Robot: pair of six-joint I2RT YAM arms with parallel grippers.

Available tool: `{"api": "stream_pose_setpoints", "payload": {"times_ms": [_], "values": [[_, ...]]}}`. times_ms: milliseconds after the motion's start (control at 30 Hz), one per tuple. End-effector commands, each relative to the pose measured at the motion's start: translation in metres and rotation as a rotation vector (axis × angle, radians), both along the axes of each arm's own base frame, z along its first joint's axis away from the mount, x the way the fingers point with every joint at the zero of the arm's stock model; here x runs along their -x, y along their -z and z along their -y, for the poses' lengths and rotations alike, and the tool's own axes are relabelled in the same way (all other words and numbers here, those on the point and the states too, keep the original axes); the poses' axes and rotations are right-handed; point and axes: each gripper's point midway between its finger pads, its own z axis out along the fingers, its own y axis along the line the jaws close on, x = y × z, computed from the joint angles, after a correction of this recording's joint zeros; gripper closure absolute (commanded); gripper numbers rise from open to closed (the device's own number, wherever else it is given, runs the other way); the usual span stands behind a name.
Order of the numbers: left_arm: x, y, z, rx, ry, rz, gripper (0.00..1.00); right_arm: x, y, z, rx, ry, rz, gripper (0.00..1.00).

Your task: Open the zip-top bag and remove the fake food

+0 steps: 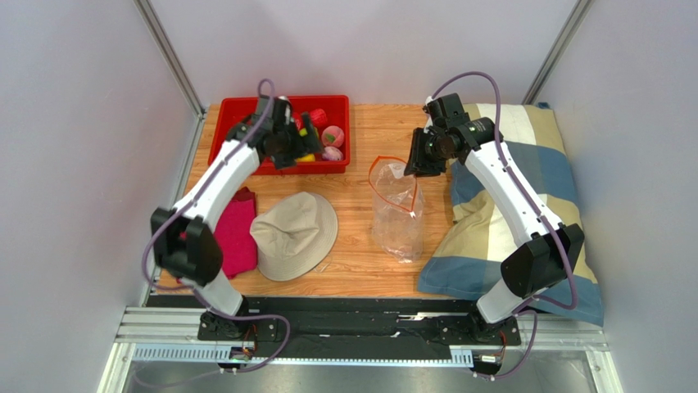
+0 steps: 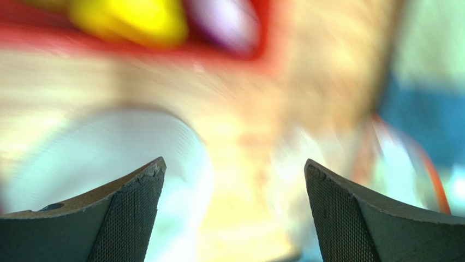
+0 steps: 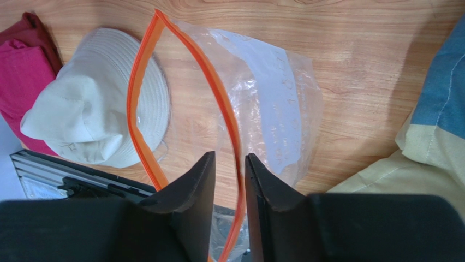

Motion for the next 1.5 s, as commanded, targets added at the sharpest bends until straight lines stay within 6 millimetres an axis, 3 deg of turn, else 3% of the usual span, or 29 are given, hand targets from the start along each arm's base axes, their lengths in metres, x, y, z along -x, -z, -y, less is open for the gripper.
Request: {"api": "stream_pose_setpoints", "payload": {"times_ms": [0,67,100,167,200,233,267,300,367,400,467,500,533,667,767,833,900,1033,1167,1200,1267,1467], "values": [[0.085,-0.063,0.045,0.053,0.187,0.153,0.01,-0.013,-0.019,-0.005,-0.027,0.01,0.08,0.53],[0.123,-0.065,0.057,0.06,0.27,0.173,0.01,-0.012,-0.024,0.0,0.002,0.005,0.079,0.43],[0.148,-0.089,0.057,0.107,0.304,0.239,0.01,-0.011,-0.026,0.006,0.035,0.02,0.076,0.3],[0.185,-0.089,0.06,0.151,0.342,0.237,0.01,0.004,-0.044,0.019,0.083,0.024,0.056,0.16],[0.215,-0.106,0.063,0.201,0.391,0.285,0.01,0.009,-0.05,0.028,0.121,0.036,0.061,0.01],[0.234,-0.109,0.067,0.244,0.401,0.275,0.01,0.015,-0.055,0.039,0.17,0.041,0.065,0.0],[0.249,-0.097,0.068,0.256,0.416,0.249,0.01,0.029,-0.057,0.053,0.224,0.054,0.041,0.0],[0.276,-0.101,0.072,0.293,0.467,0.266,0.01,0.039,-0.069,0.069,0.267,0.089,0.089,0.0],[0.299,-0.084,0.078,0.338,0.462,0.19,0.01,0.051,-0.075,0.08,0.271,0.115,0.139,0.0],[0.309,-0.083,0.079,0.351,0.465,0.188,0.01,0.07,-0.077,0.084,0.243,0.107,0.165,0.0],[0.343,-0.086,0.092,0.379,0.546,0.163,0.01,0.087,-0.073,0.089,0.231,0.112,0.168,0.0],[0.343,-0.087,0.096,0.362,0.532,0.186,0.01,0.094,-0.068,0.092,0.231,0.114,0.168,0.0],[0.364,-0.09,0.104,0.376,0.599,0.17,0.01,0.11,-0.05,0.096,0.234,0.1,0.14,0.0],[0.395,-0.115,0.134,0.399,0.717,0.184,0.01,0.126,-0.027,0.087,0.15,0.054,0.177,0.01],[0.415,-0.114,0.159,0.353,0.787,0.174,0.01,0.131,-0.015,0.101,0.195,0.112,0.181,0.1],[0.421,-0.12,0.166,0.352,0.804,0.183,0.01,0.123,-0.004,0.108,0.256,0.105,0.197,0.22],[0.425,-0.118,0.171,0.339,0.814,0.184,0.01,0.106,0.01,0.099,0.263,0.058,0.198,0.38],[0.422,-0.12,0.163,0.35,0.783,0.193,0.01,0.079,0.02,0.058,0.23,-0.055,0.185,0.39],[0.415,-0.121,0.144,0.389,0.72,0.194,0.01,0.078,0.017,-0.029,0.158,-0.228,0.197,0.36],[0.415,-0.121,0.141,0.399,0.709,0.189,0.01,0.071,0.018,-0.042,0.163,-0.227,0.184,0.36],[0.414,-0.121,0.134,0.404,0.699,0.199,0.01,0.077,0.024,-0.061,0.161,-0.233,0.141,0.35],[0.417,-0.117,0.131,0.384,0.699,0.188,0.01,0.077,0.032,-0.052,0.229,-0.189,0.132,0.31]]}}
